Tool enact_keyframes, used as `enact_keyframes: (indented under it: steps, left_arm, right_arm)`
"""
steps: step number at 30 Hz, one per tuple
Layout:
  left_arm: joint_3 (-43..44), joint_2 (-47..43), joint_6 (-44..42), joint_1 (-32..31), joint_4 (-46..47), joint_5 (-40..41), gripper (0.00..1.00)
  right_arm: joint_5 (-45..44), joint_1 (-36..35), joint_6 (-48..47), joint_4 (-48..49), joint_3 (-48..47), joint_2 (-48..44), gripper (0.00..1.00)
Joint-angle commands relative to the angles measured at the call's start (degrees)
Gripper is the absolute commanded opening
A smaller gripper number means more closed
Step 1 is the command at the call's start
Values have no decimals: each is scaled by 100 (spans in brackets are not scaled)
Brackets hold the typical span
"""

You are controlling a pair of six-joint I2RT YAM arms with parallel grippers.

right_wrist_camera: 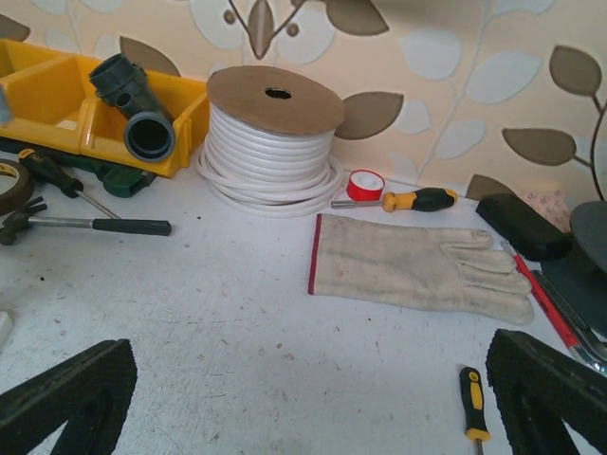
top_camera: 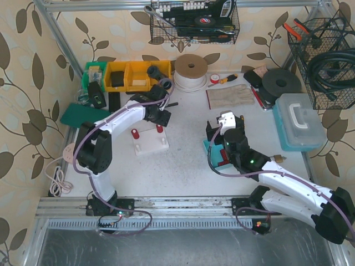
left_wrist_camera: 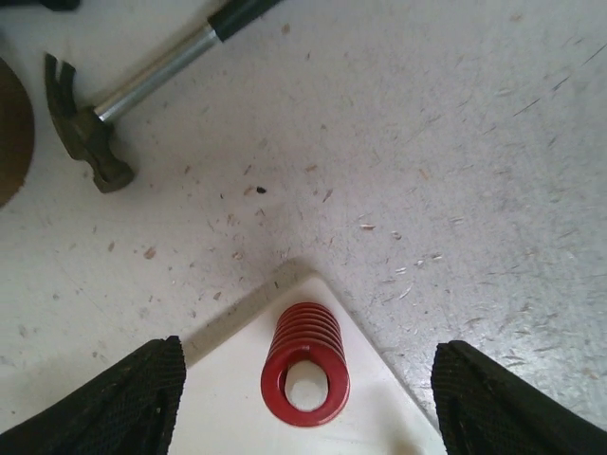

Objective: Install the large spring

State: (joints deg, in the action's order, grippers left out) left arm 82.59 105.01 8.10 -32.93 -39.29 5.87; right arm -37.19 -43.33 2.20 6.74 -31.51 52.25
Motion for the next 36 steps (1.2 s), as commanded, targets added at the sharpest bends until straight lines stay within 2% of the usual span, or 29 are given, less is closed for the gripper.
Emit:
enact_keyframes:
  steps: [1, 4, 10, 16, 19, 25, 29, 36]
  left_arm:
    - [-163, -866, 158, 44, 313, -155, 76]
    - [-676, -1421, 302, 42, 843, -207, 78]
    - [-2485, -2851, 600, 44, 2698, -834, 79]
    - [-3655, -3592, 558, -55, 3687, -817, 79]
    - [-3961, -3801, 326, -245, 3928, -607, 79]
    - [-4204, -4074, 114, -443, 4195, -523, 79]
    - [-4379, -4311, 43, -517, 4289, -255, 79]
    - [-4523, -4612, 25, -547, 4342, -43, 79]
  right_arm:
    - [-126, 212, 654, -330, -49, 43, 100]
    - [514, 576, 1337, -1324, -345, 161, 98]
    - [1253, 800, 1909, -3760, -1320, 458, 81]
    - [1763, 808, 1759, -5216, -1911, 683, 45]
    - [1929, 809, 1718, -5488, -2011, 892, 36]
    - [2091, 816, 1898, -5649, -2039, 1602, 26]
    - [2204, 834, 1964, -5528, -1933, 2003, 25]
    - [1913, 935, 1972, -5494, -1881, 2479, 23]
